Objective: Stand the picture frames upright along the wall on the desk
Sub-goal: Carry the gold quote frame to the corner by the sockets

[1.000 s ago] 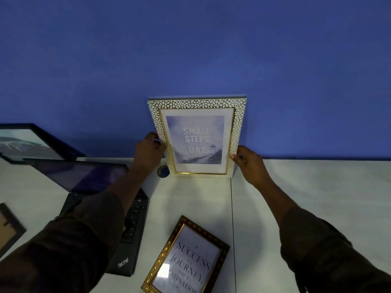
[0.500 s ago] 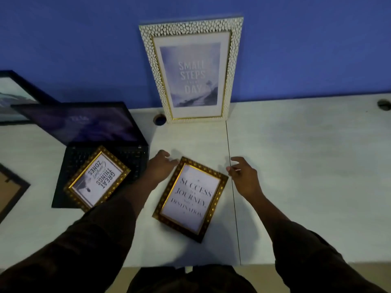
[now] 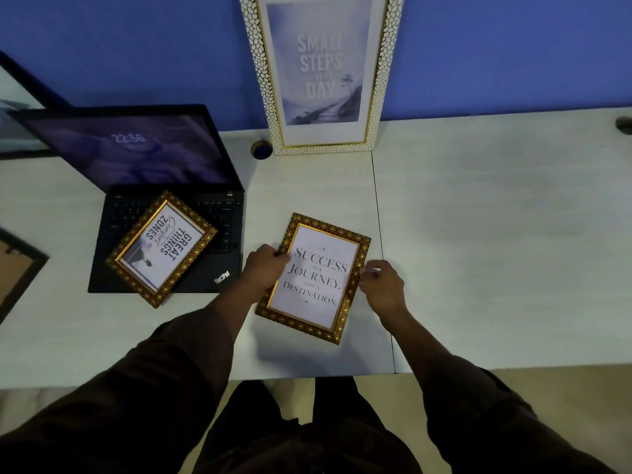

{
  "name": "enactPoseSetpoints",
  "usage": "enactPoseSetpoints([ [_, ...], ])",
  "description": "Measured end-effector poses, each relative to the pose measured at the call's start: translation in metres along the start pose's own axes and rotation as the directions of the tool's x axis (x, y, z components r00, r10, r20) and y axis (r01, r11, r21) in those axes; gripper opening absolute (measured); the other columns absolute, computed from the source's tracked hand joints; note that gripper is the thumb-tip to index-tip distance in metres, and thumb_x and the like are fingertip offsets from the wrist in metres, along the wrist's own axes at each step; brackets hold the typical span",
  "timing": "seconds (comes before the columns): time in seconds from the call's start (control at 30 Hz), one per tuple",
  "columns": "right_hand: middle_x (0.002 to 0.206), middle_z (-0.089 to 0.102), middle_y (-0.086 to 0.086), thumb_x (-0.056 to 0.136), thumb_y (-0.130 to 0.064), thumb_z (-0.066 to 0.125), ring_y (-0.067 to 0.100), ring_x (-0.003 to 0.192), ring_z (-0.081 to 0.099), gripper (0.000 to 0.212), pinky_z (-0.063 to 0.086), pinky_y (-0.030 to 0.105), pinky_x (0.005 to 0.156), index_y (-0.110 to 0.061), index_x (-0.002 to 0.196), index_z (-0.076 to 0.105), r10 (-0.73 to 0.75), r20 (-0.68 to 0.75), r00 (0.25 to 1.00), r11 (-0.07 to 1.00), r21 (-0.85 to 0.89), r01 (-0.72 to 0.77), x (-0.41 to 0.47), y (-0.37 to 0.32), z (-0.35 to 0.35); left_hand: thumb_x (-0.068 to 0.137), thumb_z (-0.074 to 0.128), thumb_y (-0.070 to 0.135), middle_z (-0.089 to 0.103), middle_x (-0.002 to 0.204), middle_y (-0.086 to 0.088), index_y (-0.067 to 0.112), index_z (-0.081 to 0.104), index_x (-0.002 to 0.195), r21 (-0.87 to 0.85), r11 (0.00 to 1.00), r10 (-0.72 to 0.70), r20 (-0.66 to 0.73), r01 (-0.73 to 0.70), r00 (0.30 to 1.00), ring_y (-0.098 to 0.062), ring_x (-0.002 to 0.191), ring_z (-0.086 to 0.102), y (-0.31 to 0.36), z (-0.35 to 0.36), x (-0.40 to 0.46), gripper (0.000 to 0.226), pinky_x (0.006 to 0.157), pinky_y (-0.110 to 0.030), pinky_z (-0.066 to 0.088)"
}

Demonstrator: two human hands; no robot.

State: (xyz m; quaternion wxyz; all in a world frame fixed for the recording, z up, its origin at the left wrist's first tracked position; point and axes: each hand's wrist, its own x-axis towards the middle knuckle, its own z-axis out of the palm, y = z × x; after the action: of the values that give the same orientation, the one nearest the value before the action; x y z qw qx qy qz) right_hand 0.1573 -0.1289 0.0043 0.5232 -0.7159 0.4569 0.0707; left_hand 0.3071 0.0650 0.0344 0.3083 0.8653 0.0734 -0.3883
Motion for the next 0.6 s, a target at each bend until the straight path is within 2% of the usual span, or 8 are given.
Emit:
enactPoseSetpoints([
  [0.03, 0.103, 0.072, 0.008, 0.097, -0.023, 0.056, 0.027, 0.092, 0.072, 0.008, 0.058, 0.05, 0.09, -0.022, 0.103, 0.061, 0.012, 0.005, 1.0, 1.0, 0.019, -0.012, -0.001, -0.001, 0.0, 0.09, 0.056, 0.039, 0.07, 0.093, -0.018, 0.005, 0.065, 0.091, -0.001, 1.0, 0.002, -0.006, -0.002, 1.0, -0.038, 0.093, 0.066, -0.003, -0.001, 0.0, 0.035, 0.076, -0.039, 0.053],
  [0.1, 0.101, 0.073, 0.005, 0.096, -0.027, 0.056, 0.025, 0.093, 0.071, 0.013, 0.058, 0.05, 0.091, -0.02, 0.102, 0.066, 0.012, 0.036, 0.999, 1.0, 0.023, -0.012, 0.0, -0.002, 0.001, 0.093, 0.053, 0.031, 0.068, 0.087, -0.018, 0.009, 0.062, 0.082, -0.02, 0.999, 0.026, -0.024, -0.027, 0.999, -0.038, 0.085, 0.065, -0.007, -0.004, -0.004, 0.026, 0.07, -0.036, 0.047],
  [0.17, 0.095, 0.074, 0.003, 0.097, -0.03, 0.055, 0.024, 0.092, 0.07, 0.021, 0.057, 0.05, 0.091, -0.017, 0.099, 0.072, -0.01, 0.071, 0.997, 0.999, -0.042, 0.013, 0.001, -0.007, 0.002, 0.094, 0.05, 0.026, 0.062, 0.079, -0.01, 0.012, 0.06, 0.076, -0.054, 0.997, 0.045, -0.033, -0.046, 0.998, -0.029, 0.077, 0.059, -0.009, -0.008, -0.01, 0.025, 0.066, -0.032, 0.041],
  [0.3, 0.1, 0.074, 0.001, 0.099, -0.027, 0.058, 0.023, 0.095, 0.069, 0.016, 0.057, 0.048, 0.092, -0.018, 0.098, 0.071, -0.1, 0.095, 0.99, 0.994, -0.033, 0.104, -0.011, -0.04, 0.009, 0.096, 0.049, 0.022, 0.064, 0.088, -0.012, 0.003, 0.064, 0.093, -0.112, 0.991, 0.063, -0.064, -0.07, 0.996, -0.026, 0.08, 0.058, -0.024, -0.032, -0.018, 0.024, 0.069, -0.033, 0.042],
  [0.4, 0.096, 0.076, -0.004, 0.096, -0.029, 0.062, 0.019, 0.093, 0.072, 0.01, 0.058, 0.046, 0.089, -0.026, 0.089, 0.069, -0.186, 0.126, 0.974, 0.982, 0.01, 0.186, -0.019, -0.067, 0.019, 0.098, 0.049, 0.023, 0.06, 0.083, -0.01, 0.008, 0.061, 0.088, -0.178, 0.979, 0.087, -0.091, -0.102, 0.992, -0.023, 0.075, 0.055, -0.04, -0.058, -0.025, 0.022, 0.068, -0.034, 0.043],
  [0.5, 0.094, 0.077, -0.002, 0.096, -0.031, 0.063, 0.019, 0.091, 0.073, 0.014, 0.06, 0.047, 0.087, -0.02, 0.095, 0.071, -0.293, 0.151, 0.944, 0.956, 0.021, 0.293, -0.039, -0.098, 0.047, 0.098, 0.049, 0.029, 0.068, 0.095, -0.008, 0.018, 0.065, 0.092, -0.223, 0.963, 0.122, -0.147, -0.153, 0.982, -0.025, 0.088, 0.064, -0.073, -0.096, -0.038, 0.02, 0.079, -0.041, 0.056],
  [0.57, 0.096, 0.077, 0.0, 0.096, -0.034, 0.063, 0.02, 0.091, 0.073, 0.019, 0.06, 0.048, 0.087, -0.017, 0.101, 0.071, -0.354, 0.155, 0.922, 0.934, 0.013, 0.356, -0.055, -0.118, 0.069, 0.095, 0.05, 0.032, 0.07, 0.105, -0.009, 0.019, 0.067, 0.099, -0.263, 0.949, 0.125, -0.188, -0.172, 0.974, -0.029, 0.098, 0.066, -0.095, -0.121, -0.047, 0.021, 0.087, -0.049, 0.058],
  [0.6, 0.096, 0.077, 0.0, 0.095, -0.036, 0.063, 0.02, 0.091, 0.074, 0.021, 0.06, 0.049, 0.087, -0.017, 0.101, 0.071, -0.374, 0.161, 0.913, 0.926, 0.009, 0.377, -0.066, -0.126, 0.083, 0.095, 0.05, 0.032, 0.07, 0.107, -0.01, 0.019, 0.066, 0.099, -0.286, 0.94, 0.129, -0.199, -0.184, 0.971, -0.028, 0.098, 0.066, -0.11, -0.136, -0.053, 0.021, 0.087, -0.048, 0.058],
])
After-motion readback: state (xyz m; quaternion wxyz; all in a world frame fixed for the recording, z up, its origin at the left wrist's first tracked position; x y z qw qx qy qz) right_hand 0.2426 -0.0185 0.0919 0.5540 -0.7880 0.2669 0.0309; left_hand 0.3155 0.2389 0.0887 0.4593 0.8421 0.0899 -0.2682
